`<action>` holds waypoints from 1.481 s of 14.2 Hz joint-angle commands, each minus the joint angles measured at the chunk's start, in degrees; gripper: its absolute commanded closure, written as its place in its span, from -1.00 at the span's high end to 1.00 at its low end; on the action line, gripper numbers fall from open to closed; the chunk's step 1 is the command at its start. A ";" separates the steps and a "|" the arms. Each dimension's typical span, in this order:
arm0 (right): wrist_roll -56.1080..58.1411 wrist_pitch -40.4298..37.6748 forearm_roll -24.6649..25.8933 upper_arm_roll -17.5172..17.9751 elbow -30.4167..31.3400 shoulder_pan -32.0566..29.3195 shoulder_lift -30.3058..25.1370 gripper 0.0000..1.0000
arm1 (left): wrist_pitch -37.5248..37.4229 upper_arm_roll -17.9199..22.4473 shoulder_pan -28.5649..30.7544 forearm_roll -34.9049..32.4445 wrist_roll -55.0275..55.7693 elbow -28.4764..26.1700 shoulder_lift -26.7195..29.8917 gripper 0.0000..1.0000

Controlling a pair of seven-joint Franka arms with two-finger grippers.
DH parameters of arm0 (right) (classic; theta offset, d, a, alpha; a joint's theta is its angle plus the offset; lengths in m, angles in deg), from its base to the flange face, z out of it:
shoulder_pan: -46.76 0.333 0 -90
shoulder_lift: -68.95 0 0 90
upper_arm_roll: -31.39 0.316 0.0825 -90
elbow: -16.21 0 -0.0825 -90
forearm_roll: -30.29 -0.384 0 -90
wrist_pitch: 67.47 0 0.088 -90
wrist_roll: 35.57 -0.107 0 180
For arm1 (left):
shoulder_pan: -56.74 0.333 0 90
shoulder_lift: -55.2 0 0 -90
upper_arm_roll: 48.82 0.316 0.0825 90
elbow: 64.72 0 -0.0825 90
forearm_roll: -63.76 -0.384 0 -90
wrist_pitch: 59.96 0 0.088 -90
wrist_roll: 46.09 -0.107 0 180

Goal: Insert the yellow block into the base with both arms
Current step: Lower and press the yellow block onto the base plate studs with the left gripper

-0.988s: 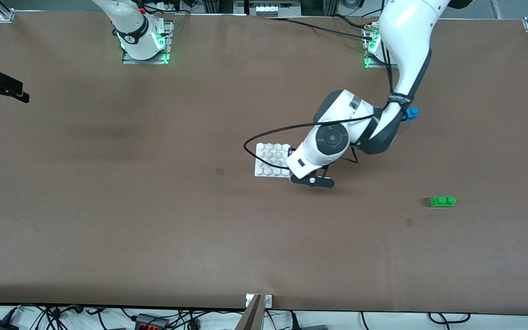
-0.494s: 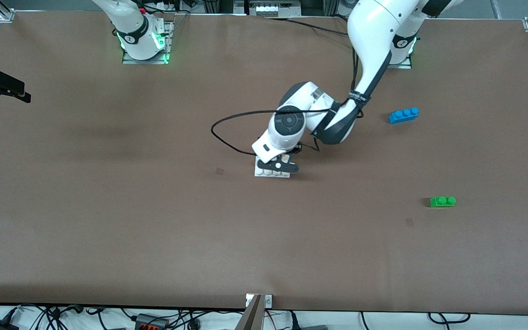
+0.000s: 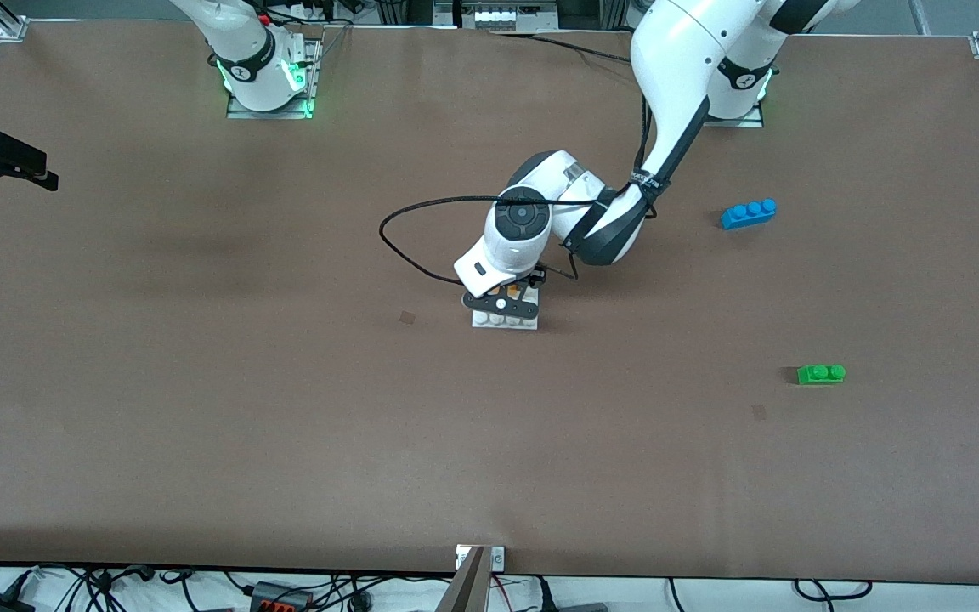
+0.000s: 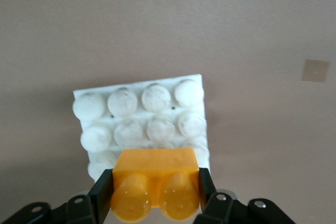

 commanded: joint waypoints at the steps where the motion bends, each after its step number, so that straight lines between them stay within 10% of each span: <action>1: 0.09 0.31 0.55 0.41 0.76 0.05 -1.00 1.00 | 0.15 0.46 -0.28 -2.08 0.07 0.97 -0.77 -0.06; 21: 0.52 0.13 0.55 0.41 0.76 0.05 -1.09 1.00 | 3.40 0.11 0.33 -1.56 3.76 -8.44 2.93 -0.06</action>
